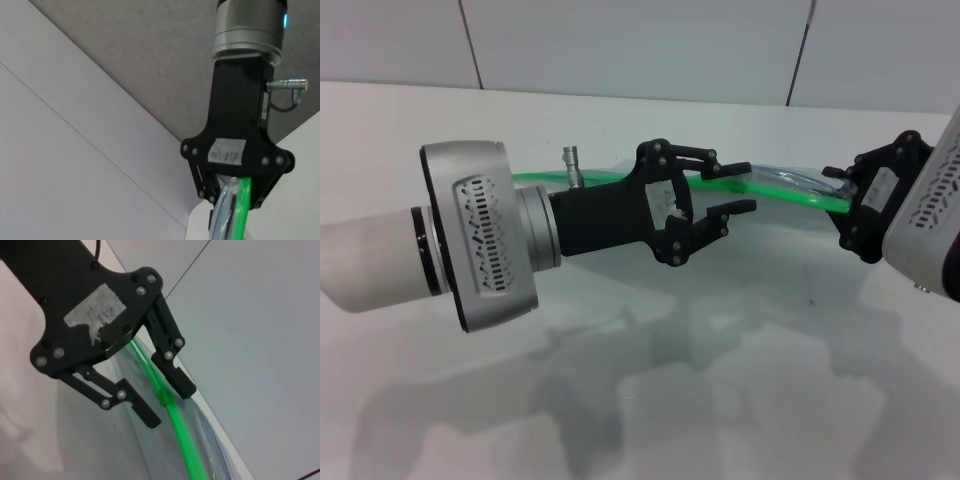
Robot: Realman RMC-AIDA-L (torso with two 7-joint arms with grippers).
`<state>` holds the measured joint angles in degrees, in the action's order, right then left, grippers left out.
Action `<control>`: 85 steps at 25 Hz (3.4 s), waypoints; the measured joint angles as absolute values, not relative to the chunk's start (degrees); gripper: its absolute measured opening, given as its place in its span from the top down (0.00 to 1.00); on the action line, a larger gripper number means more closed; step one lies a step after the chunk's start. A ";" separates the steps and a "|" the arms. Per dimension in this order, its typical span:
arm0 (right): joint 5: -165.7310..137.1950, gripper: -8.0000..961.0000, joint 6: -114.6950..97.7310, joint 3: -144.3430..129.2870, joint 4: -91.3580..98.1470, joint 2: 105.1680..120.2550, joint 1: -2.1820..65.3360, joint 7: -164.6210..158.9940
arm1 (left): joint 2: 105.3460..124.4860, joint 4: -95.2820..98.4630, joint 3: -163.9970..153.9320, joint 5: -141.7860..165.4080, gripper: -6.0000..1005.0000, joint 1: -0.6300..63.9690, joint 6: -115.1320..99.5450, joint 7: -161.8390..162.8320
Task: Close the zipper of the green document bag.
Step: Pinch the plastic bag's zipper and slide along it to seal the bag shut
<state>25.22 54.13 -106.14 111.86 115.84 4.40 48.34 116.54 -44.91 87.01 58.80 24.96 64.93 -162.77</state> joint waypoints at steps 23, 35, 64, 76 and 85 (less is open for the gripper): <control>24.43 0.92 54.28 -106.46 111.55 115.84 4.31 47.95 | 116.69 -45.35 86.68 58.80 0.82 23.95 65.30 -162.86; 24.43 0.92 54.27 -107.04 112.90 115.83 3.88 47.90 | 116.72 -45.44 86.93 58.80 0.85 23.72 64.77 -162.87; 21.92 0.92 53.90 -107.75 113.55 115.91 2.56 47.90 | 116.76 -47.36 87.19 58.09 0.91 22.01 62.21 -162.86; 21.66 0.92 50.41 -104.61 113.08 115.93 -0.19 47.90 | 116.72 -47.73 94.08 58.12 0.91 16.86 61.68 -162.87; 21.62 0.93 44.49 -101.13 110.30 115.93 -2.38 48.06 | 116.71 -47.73 98.08 58.12 0.91 13.92 61.96 -162.86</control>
<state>21.62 44.49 -101.13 110.30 115.93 -2.38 48.06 116.71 -47.73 98.08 58.12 13.92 61.96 -162.86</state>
